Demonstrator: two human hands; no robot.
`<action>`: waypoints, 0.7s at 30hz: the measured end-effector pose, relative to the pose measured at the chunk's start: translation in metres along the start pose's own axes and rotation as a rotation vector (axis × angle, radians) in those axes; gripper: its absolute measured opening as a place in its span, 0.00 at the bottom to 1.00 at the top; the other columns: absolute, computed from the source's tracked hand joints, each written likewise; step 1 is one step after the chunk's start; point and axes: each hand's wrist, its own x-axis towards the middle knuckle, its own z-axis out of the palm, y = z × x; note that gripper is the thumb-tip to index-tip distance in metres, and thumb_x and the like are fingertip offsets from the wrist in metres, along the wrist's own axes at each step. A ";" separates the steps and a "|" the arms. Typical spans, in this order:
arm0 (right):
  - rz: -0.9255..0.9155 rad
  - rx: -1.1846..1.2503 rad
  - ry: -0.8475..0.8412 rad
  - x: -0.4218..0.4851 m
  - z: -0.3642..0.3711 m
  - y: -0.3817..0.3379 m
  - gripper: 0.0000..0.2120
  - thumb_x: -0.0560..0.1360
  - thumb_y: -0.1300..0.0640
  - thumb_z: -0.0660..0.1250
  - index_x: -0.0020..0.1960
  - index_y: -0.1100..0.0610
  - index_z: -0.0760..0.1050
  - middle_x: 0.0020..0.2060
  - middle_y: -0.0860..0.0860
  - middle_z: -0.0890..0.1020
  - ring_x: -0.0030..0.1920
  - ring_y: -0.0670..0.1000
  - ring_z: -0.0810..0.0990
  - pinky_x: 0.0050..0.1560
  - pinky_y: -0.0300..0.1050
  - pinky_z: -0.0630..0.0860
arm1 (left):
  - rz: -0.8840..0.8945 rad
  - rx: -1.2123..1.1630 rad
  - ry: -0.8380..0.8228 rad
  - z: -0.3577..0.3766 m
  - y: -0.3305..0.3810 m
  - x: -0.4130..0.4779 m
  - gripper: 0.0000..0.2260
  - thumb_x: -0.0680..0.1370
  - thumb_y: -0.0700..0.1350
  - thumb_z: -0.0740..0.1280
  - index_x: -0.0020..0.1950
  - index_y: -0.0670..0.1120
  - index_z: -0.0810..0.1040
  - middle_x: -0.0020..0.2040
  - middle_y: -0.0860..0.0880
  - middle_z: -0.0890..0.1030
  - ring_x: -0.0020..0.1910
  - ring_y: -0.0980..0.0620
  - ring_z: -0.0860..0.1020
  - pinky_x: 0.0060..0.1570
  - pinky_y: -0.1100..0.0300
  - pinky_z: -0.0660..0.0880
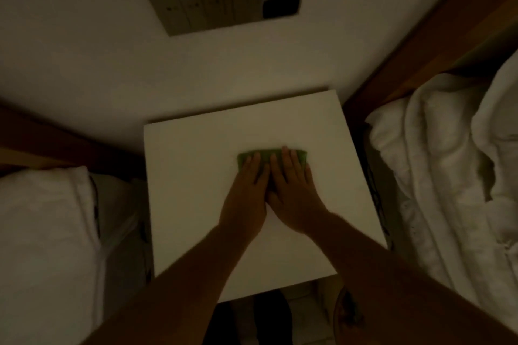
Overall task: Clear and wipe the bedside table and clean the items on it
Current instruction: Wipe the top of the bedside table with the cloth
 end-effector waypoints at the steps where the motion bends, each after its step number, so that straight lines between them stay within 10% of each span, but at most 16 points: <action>1: 0.001 -0.004 -0.019 -0.017 0.005 -0.005 0.35 0.78 0.43 0.49 0.79 0.55 0.41 0.78 0.56 0.40 0.77 0.57 0.36 0.74 0.58 0.38 | -0.007 -0.019 0.010 0.002 0.004 -0.020 0.25 0.80 0.39 0.62 0.76 0.41 0.59 0.78 0.39 0.56 0.77 0.41 0.54 0.76 0.47 0.56; 6: 0.026 -0.035 -0.107 -0.103 0.036 -0.029 0.37 0.77 0.44 0.51 0.78 0.57 0.41 0.78 0.58 0.41 0.77 0.60 0.38 0.75 0.62 0.42 | -0.026 -0.036 -0.054 0.008 0.025 -0.111 0.31 0.73 0.44 0.74 0.72 0.37 0.68 0.74 0.38 0.66 0.72 0.38 0.66 0.67 0.44 0.70; 11: 0.056 -0.046 -0.235 -0.159 0.054 -0.056 0.38 0.75 0.42 0.47 0.76 0.55 0.32 0.74 0.55 0.28 0.75 0.56 0.28 0.72 0.56 0.26 | -0.070 0.050 -0.119 0.012 0.033 -0.175 0.29 0.70 0.49 0.75 0.67 0.38 0.74 0.69 0.38 0.72 0.66 0.39 0.74 0.72 0.50 0.48; 14: 0.058 -0.012 -0.219 -0.173 0.057 -0.069 0.39 0.72 0.45 0.51 0.78 0.58 0.41 0.76 0.58 0.38 0.76 0.56 0.31 0.71 0.54 0.29 | -0.077 0.071 -0.191 0.016 0.029 -0.196 0.34 0.65 0.51 0.80 0.68 0.41 0.75 0.70 0.41 0.73 0.68 0.42 0.73 0.73 0.49 0.53; 21: -0.007 -0.038 -0.284 -0.125 0.058 -0.076 0.36 0.75 0.44 0.42 0.74 0.54 0.27 0.73 0.53 0.26 0.72 0.53 0.22 0.74 0.56 0.32 | -0.105 -0.071 -0.091 -0.002 0.001 -0.174 0.35 0.72 0.46 0.75 0.74 0.40 0.64 0.75 0.41 0.63 0.74 0.40 0.63 0.71 0.47 0.65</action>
